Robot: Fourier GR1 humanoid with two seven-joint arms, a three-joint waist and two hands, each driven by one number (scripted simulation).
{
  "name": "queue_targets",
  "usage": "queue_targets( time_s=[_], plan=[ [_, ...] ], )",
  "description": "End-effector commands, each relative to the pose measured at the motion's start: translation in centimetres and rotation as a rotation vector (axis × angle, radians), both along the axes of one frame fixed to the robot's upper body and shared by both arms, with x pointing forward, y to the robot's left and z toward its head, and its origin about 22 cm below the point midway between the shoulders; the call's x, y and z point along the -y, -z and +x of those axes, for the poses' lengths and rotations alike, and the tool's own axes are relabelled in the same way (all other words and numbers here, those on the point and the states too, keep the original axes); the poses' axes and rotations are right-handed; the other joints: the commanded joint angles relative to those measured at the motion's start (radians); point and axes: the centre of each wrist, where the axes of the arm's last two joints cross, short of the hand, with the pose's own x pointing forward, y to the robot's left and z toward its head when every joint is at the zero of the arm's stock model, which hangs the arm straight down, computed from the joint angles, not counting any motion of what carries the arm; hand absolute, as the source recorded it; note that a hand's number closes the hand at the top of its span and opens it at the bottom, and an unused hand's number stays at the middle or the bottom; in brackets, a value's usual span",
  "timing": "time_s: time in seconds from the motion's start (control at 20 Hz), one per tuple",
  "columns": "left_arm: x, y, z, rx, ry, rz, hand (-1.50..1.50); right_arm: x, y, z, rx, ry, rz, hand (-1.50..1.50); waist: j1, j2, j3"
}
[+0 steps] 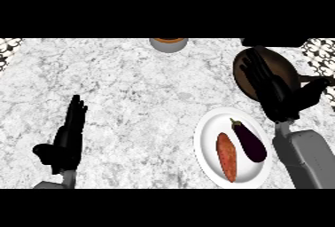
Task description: Pick the sweet potato from the plate and place it in the pan
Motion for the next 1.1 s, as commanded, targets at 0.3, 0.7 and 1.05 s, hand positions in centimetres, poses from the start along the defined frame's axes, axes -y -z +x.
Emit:
queue_targets(
  time_s=[0.3,0.7,1.05],
  plan=[
    [3.4,0.1,0.5,-0.166,0.270,-0.110,0.00,-2.7,-8.4,1.1,0.445,-0.363,-0.821,1.50,0.003,-0.055,-0.004],
    [1.4,-2.5,1.8,-0.225,0.403,-0.192,0.00,-2.2,0.8,-1.7,0.657,-0.436,-0.681,-1.50,0.006,-0.011,0.034],
    [1.8,-1.9,1.4,-0.245,0.396,-0.181,0.00,-4.2,0.1,-3.5,0.453,-0.659,-1.407,-1.50,-0.004,-0.027,0.027]
  ],
)
